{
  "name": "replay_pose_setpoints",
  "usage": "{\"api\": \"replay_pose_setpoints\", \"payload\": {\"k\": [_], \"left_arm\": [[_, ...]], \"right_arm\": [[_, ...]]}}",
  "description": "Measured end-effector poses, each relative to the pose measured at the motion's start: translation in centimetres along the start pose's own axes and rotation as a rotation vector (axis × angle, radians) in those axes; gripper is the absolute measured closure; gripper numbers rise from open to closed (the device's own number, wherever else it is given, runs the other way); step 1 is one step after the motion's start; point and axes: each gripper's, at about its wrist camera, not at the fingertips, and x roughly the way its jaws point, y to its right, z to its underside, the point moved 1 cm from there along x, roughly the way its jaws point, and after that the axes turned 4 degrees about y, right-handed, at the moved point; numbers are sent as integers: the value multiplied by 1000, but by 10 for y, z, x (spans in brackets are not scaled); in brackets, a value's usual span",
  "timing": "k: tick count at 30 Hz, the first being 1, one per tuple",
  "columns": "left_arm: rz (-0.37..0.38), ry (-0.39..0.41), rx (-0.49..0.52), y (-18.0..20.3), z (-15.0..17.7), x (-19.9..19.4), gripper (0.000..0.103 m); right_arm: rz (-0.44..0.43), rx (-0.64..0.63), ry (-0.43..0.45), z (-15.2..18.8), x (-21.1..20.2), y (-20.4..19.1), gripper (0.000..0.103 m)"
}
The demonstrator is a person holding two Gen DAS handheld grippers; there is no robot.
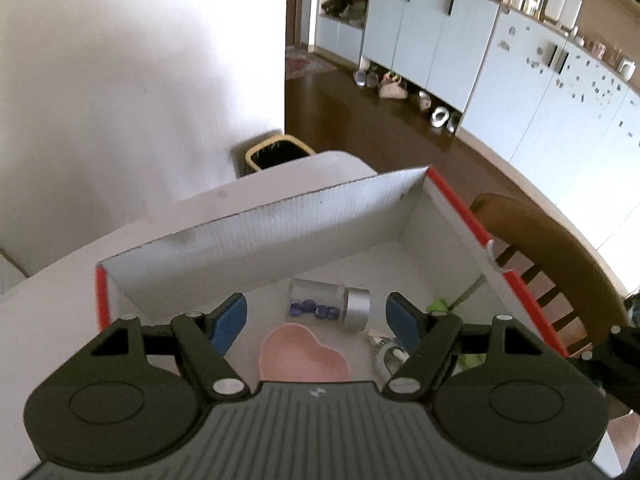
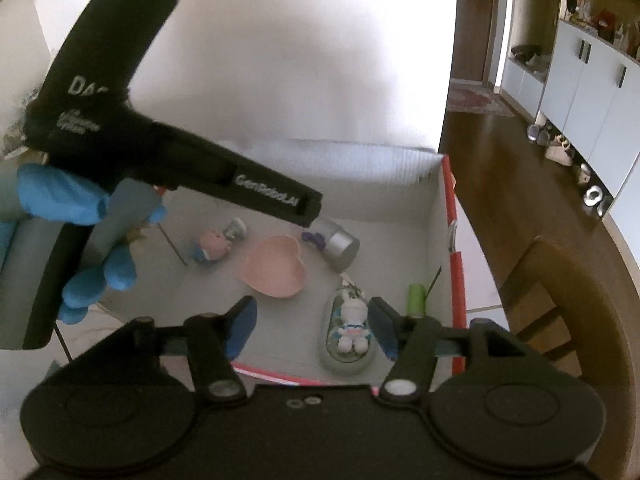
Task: Organize rigid objects
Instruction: 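Open both tools to release the jar and keychain, then lift out, then grasp the yellow box with the left tool while the right tool grasps the pink binder clip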
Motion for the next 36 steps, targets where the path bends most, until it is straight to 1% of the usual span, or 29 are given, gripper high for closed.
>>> {"api": "replay_pose_setpoints", "payload": {"k": [4,10,14,19,20,21,23,28,36], "left_arm": [[9,35,7,2,4,-23,27],[20,72,18,6,8,-54,27],[28,102,26,8,14,-77,27],[43,128,35,10,24,-100,26],[45,135,36,10,26,-106,25],[49,141,36,10,29,-111,20],[58,157,36,10,34,-123,20],[67,182,48,9,46,-144,20],[87,210,67,16,73,-167,20]], "right_arm": [[3,-1,22,-2,-17,-7,38],[0,9,52,2,-42,-17,32],[1,11,76,5,-61,-21,22],[-10,31,108,9,-82,-25,17],[-11,36,115,10,-86,-26,15],[-12,39,121,11,-90,-26,14],[-10,39,130,13,-96,-28,12],[-5,11,154,23,-114,-32,8],[-29,20,185,47,-141,-36,3]]}}
